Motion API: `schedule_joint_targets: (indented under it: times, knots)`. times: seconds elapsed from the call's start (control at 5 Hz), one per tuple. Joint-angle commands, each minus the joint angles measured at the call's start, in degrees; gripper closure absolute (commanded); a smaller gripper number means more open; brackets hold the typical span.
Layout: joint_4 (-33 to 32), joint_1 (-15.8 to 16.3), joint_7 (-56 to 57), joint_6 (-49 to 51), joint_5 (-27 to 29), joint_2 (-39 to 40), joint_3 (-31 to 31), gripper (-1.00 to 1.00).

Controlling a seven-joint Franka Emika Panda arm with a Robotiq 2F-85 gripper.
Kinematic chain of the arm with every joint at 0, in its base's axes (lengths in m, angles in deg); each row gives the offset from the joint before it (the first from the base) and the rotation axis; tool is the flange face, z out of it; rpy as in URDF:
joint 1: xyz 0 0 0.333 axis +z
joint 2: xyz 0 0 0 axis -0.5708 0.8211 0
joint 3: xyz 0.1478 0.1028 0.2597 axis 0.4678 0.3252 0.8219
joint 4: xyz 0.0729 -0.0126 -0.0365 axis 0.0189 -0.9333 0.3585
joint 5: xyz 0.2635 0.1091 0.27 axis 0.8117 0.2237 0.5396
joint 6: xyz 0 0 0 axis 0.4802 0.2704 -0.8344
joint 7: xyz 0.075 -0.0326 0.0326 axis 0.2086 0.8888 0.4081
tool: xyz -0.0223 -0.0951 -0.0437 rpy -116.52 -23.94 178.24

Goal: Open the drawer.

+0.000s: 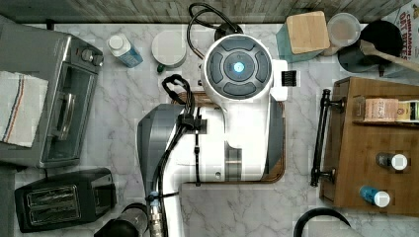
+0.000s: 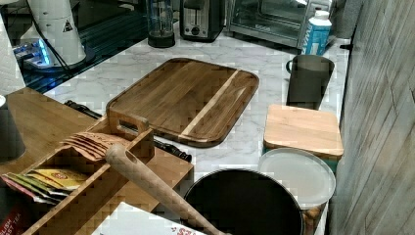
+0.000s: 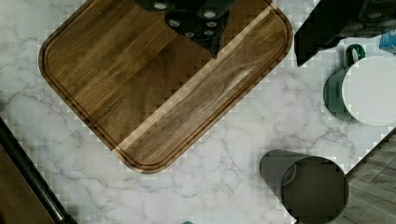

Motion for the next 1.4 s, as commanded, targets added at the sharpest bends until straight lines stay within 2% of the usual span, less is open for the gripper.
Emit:
schedule_joint_targets:
  times: [0.2, 0.6, 1.0, 1.2, 1.4]
  knots:
    - [0.0, 0.0, 0.0, -0.5, 0.0, 0.0, 0.0, -1.00]
    - [-9.3, -3.8, 16.6, -7.3, 0.5, -3.4, -3.3, -1.00]
    - [-9.9, -9.1, 33.6, -10.0, 1.8, -1.2, -7.8, -1.00]
    - [-10.9, -9.3, 34.7, -12.0, -2.2, -0.4, -9.2, -1.00]
    - [-16.6, -8.1, 33.7, -18.9, -6.9, -1.6, -10.8, -1.00]
